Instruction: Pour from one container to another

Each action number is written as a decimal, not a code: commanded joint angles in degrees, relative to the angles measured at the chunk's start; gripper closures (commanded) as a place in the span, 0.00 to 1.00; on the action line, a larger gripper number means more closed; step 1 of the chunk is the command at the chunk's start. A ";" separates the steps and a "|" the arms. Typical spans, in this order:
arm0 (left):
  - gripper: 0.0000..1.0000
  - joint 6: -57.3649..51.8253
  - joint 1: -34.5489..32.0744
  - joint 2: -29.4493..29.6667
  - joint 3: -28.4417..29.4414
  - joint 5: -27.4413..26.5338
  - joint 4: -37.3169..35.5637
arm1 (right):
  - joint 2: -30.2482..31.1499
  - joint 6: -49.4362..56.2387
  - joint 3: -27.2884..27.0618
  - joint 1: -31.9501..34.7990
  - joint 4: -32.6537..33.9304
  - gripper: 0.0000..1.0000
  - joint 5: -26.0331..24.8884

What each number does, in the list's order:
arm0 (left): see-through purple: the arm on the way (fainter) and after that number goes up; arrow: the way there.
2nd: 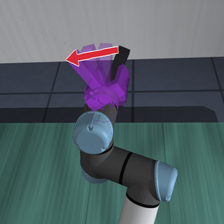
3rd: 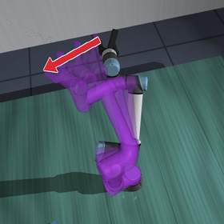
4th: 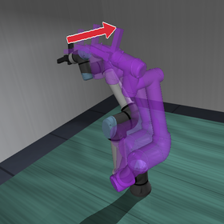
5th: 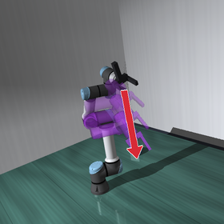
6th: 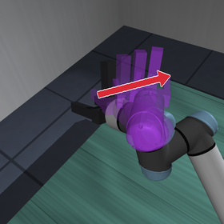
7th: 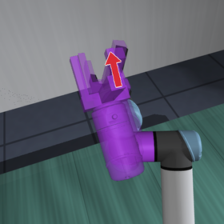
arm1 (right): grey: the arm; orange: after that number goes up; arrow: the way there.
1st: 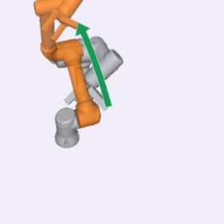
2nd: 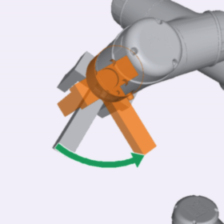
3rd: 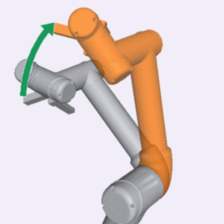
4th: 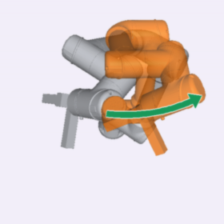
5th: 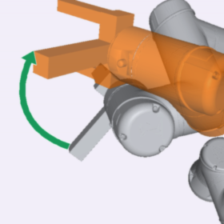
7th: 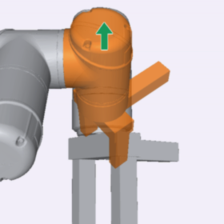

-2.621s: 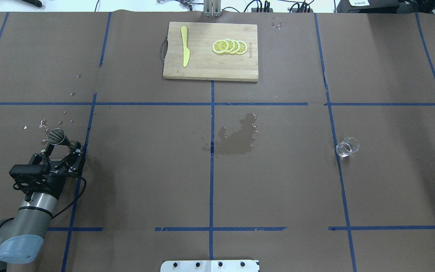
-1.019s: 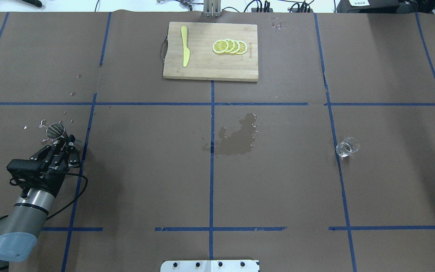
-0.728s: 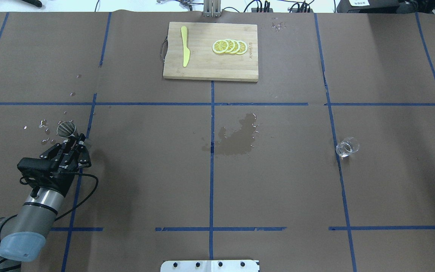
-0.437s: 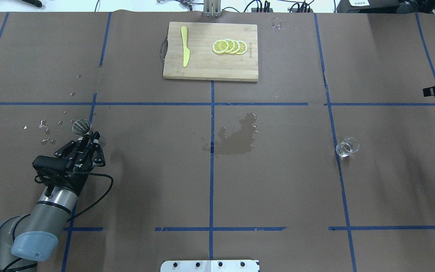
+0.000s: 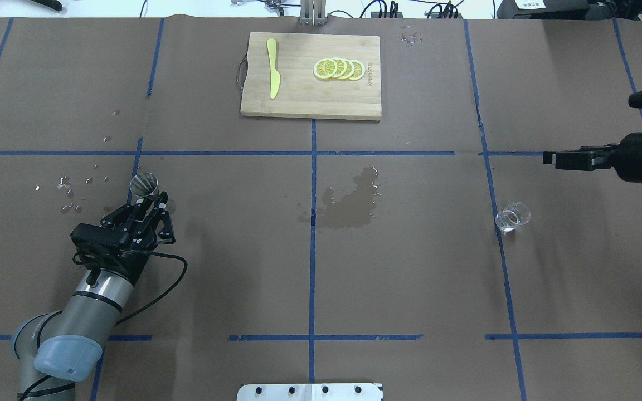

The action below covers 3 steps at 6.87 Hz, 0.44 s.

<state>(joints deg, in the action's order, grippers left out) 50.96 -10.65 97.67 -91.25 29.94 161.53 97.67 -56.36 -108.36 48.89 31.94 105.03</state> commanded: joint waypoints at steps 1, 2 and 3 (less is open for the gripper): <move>1.00 -0.60 -0.68 0.24 -0.07 0.30 0.01 | 1.64 -5.41 -4.04 -16.64 -2.06 0.00 -25.53; 1.00 -0.60 -0.68 0.24 -0.16 0.30 0.10 | 2.43 -5.60 -4.23 -24.11 -2.06 0.00 -37.23; 1.00 -0.51 -0.68 0.41 -0.16 0.12 0.19 | 4.18 -5.86 -4.23 -31.93 -1.97 0.00 -51.79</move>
<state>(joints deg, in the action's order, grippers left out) 50.41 -11.29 97.96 -91.36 30.17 161.62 100.29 -61.75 -112.32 25.84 29.97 68.89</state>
